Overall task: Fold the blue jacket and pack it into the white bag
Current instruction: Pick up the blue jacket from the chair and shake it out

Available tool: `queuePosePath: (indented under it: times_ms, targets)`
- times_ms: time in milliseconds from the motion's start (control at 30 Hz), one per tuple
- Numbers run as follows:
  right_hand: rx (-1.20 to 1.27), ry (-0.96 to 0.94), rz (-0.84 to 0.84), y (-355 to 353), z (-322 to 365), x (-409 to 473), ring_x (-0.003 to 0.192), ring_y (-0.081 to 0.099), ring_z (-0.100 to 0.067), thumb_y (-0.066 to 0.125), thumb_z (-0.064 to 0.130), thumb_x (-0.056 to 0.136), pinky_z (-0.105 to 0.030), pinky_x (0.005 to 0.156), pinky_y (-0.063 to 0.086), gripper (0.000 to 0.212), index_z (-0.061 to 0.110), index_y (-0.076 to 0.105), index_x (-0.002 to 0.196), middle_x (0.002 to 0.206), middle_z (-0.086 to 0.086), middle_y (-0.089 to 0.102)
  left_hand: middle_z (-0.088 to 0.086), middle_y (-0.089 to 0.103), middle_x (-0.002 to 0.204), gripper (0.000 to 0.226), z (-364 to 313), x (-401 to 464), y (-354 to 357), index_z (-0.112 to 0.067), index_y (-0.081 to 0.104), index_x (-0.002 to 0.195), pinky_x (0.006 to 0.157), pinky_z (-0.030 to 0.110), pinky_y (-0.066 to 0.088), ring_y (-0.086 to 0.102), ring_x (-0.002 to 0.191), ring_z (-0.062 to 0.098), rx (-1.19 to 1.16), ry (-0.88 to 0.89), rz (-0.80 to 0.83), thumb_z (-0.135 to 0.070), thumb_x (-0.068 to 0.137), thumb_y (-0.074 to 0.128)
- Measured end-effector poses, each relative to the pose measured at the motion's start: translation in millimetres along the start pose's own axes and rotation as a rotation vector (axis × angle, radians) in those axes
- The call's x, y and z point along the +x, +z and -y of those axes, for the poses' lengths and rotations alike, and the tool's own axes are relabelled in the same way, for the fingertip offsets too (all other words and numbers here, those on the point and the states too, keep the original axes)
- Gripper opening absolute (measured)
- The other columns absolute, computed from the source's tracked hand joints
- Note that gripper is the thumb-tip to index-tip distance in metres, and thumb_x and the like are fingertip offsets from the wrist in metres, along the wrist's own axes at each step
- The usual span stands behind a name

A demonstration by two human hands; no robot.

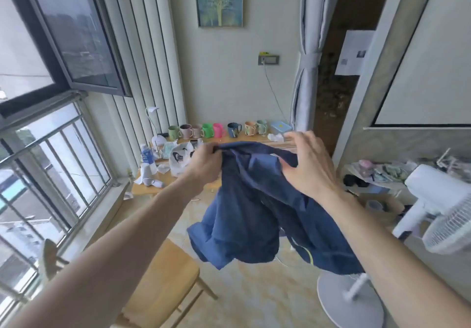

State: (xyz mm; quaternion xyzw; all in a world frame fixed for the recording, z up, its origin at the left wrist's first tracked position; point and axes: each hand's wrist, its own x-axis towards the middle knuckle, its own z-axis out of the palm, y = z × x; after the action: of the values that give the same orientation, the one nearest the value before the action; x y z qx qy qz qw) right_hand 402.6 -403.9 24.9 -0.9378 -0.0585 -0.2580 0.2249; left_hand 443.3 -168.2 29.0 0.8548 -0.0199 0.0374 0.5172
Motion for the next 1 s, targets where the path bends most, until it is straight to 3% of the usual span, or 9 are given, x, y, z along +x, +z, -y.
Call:
queuePosePath:
  times_ms: [100, 167, 233, 333, 467, 567, 633, 767, 1000]
  targets:
    - [0.213, -0.077, 0.237, 0.1, 25.6, -19.3, 0.117, 0.053, -0.009, 0.071, 0.066, 0.077, -0.034, 0.091, 0.047, 0.072, 0.036, 0.045, 0.137, 0.133, 0.013, 0.056, 0.007, 0.043, 0.053, 0.031, -44.4, 2.2, 22.5, -0.007, 0.051, 0.071, 0.042, 0.021, 0.038, 0.040, 0.036, 0.017, -0.370, -0.136, 0.089, 0.004, 0.094, 0.033]
    - [0.249, -0.045, 0.160, 6.1, 18.1, -17.9, 0.098, 0.063, -0.017, 0.074, 0.043, 0.086, -0.037, 0.080, 0.050, 0.045, 0.026, 0.056, 0.123, 0.109, 0.009, 0.065, 0.004, 0.038, 0.047, 0.030, -67.1, 1.7, 31.4, -0.009, 0.046, 0.071, 0.042, 0.022, 0.043, 0.035, 0.030, 0.015, -0.444, -0.155, 0.153, 0.000, 0.097, 0.035]
    - [0.240, 0.049, 0.000, 6.4, 1.9, -10.6, 0.068, 0.052, -0.025, 0.068, 0.020, 0.092, -0.042, 0.065, 0.040, 0.014, 0.012, 0.058, 0.089, 0.071, 0.000, 0.052, 0.006, 0.044, 0.050, 0.024, -77.4, 2.0, 36.4, -0.008, 0.051, 0.076, 0.046, 0.024, 0.051, 0.049, 0.034, 0.020, -0.439, -0.117, 0.185, -0.004, 0.097, 0.041]
    - [0.411, 0.191, -0.109, -6.8, -13.6, -1.3, 0.059, 0.032, -0.018, 0.060, 0.012, 0.097, -0.033, 0.058, 0.031, 0.027, -0.005, 0.048, 0.079, 0.063, -0.013, 0.039, 0.011, 0.071, 0.071, 0.019, -78.2, -0.2, 40.6, -0.002, 0.064, 0.096, 0.066, 0.026, 0.061, 0.078, 0.073, 0.029, -0.437, -0.028, 0.245, -0.020, 0.097, 0.059]
    - [0.604, 0.289, -0.137, -25.5, -3.7, 8.8, 0.057, 0.046, -0.003, 0.054, 0.025, 0.103, -0.019, 0.055, 0.036, 0.029, 0.009, 0.057, 0.080, 0.068, -0.006, 0.056, -0.008, 0.066, 0.131, 0.093, -54.6, -6.5, 54.6, -0.021, 0.038, 0.146, 0.095, 0.022, 0.052, 0.063, 0.118, -0.002, -0.222, 0.195, 0.449, -0.038, 0.071, 0.091]
    - [0.794, 0.319, -0.142, -31.3, 6.5, 19.5, 0.080, 0.066, -0.010, 0.053, 0.029, 0.104, -0.027, 0.072, 0.050, 0.024, 0.018, 0.070, 0.092, 0.087, -0.008, 0.073, -0.013, 0.041, 0.151, 0.142, -34.0, -10.6, 69.4, -0.031, -0.004, 0.158, 0.113, 0.030, 0.041, 0.044, 0.137, 0.003, 0.167, 0.347, 0.480, -0.040, 0.058, 0.097]
    - [0.902, 0.352, -0.165, -36.7, 9.1, 25.0, 0.090, 0.070, -0.012, 0.054, 0.030, 0.104, -0.030, 0.082, 0.054, 0.022, 0.025, 0.072, 0.091, 0.089, 0.002, 0.076, -0.002, 0.054, 0.137, 0.124, -22.9, -13.7, 78.5, -0.028, 0.007, 0.154, 0.103, 0.039, 0.049, 0.056, 0.124, 0.019, 0.359, 0.350, 0.365, -0.032, 0.063, 0.092]
    - [1.038, 0.410, -0.150, -47.2, 5.1, 27.3, 0.071, 0.069, -0.001, 0.056, 0.035, 0.102, -0.024, 0.072, 0.053, 0.025, 0.025, 0.070, 0.084, 0.069, 0.015, 0.072, 0.007, 0.072, 0.100, 0.018, -10.0, -12.2, 87.2, -0.021, 0.056, 0.089, 0.081, 0.037, 0.052, 0.066, 0.097, 0.031, 0.389, 0.195, 0.224, -0.027, 0.083, 0.071]
    - [0.887, 0.463, -0.328, -72.2, -23.6, 30.3, 0.085, 0.066, -0.017, 0.057, 0.037, 0.101, -0.030, 0.076, 0.049, 0.030, 0.022, 0.068, 0.078, 0.081, 0.001, 0.070, 0.008, 0.074, 0.087, 0.034, 11.9, -3.1, 66.9, -0.014, 0.066, 0.092, 0.077, 0.046, 0.056, 0.069, 0.082, 0.030, 0.210, 0.131, 0.240, -0.042, 0.074, 0.069]
